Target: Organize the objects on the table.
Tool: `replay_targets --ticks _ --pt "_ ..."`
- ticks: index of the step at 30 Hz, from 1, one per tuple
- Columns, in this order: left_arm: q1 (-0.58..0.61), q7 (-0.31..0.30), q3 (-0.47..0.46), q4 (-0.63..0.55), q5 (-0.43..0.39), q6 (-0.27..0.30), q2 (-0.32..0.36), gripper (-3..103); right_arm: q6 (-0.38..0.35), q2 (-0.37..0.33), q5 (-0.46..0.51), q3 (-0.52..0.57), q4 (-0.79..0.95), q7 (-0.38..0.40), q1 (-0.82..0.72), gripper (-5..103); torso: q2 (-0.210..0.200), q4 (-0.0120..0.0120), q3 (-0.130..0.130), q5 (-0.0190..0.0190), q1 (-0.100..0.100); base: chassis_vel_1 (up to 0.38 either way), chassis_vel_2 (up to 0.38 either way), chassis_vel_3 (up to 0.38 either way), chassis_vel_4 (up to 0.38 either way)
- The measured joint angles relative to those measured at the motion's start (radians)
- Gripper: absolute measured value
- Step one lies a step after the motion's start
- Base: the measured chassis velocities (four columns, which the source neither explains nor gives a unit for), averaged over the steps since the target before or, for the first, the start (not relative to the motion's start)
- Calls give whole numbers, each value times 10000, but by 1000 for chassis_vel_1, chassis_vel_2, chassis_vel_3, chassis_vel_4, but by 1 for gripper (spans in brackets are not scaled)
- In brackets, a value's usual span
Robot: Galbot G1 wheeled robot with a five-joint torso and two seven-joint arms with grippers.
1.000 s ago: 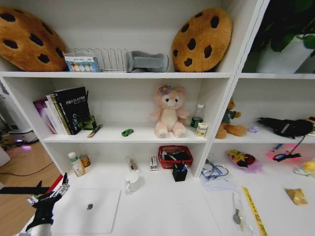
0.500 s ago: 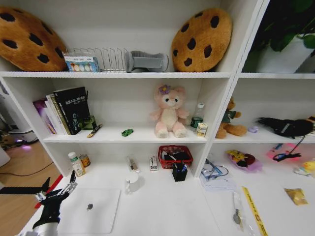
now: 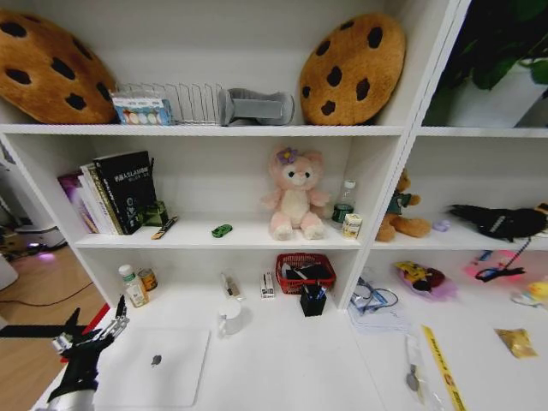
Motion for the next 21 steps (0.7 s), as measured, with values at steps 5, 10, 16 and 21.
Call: replay_targets --ticks 5,10,16,21 --pt "-78 28 60 88 7 -29 -24 100 435 218 -158 145 941 -113 -1261 85 0 -4 0 -1 0 0 0 0 0" --pt "-115 32 78 113 6 -44 -47 100 809 310 -372 215 1355 24 -1760 99 0 -6 0 0 0 0 0 0 0" --pt "-137 119 137 262 16 -166 -241 100 1278 561 -788 405 2853 431 -3313 100 1 0 0 -1 0 0 0 0 0" --pt "-204 -61 -105 576 -76 -341 -285 100 1302 1131 -964 710 4531 869 -5153 100 1 -4 -1 3 0 0 0 0 0"
